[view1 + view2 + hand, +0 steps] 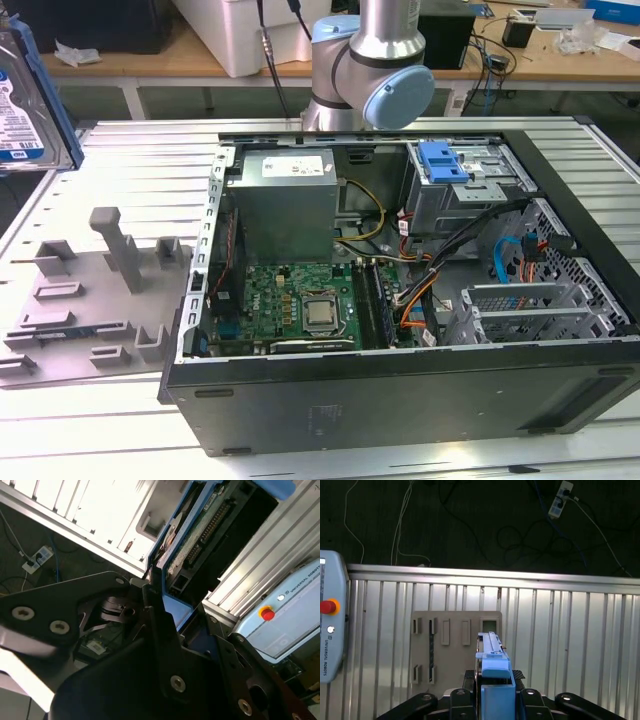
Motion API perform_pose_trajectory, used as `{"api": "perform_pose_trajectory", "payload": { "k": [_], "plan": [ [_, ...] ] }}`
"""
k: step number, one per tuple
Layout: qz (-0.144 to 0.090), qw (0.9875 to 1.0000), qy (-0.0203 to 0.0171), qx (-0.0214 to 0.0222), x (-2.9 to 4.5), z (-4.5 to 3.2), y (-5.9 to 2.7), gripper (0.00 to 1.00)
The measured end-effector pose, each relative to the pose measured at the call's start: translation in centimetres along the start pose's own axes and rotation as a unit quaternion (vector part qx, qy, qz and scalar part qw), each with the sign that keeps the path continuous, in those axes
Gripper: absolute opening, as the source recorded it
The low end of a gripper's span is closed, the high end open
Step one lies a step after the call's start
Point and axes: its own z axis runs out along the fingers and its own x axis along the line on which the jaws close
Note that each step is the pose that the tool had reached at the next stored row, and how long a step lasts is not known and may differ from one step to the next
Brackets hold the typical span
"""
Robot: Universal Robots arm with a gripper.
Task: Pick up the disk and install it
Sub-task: 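Pick up the disk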
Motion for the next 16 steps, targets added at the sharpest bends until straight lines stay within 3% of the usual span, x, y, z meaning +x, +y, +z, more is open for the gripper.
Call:
{"api": "perform_pose_trajectory", "payload": {
  "k": [8,16],
  "plan": [
    [0.0,1.0,0.0001,-0.0002,0.01,-0.06,-0.08,0.37],
    [0.0,1.0,0.0,-0.0003,0.19,-0.08,-1.21,0.37]
  ]
}}
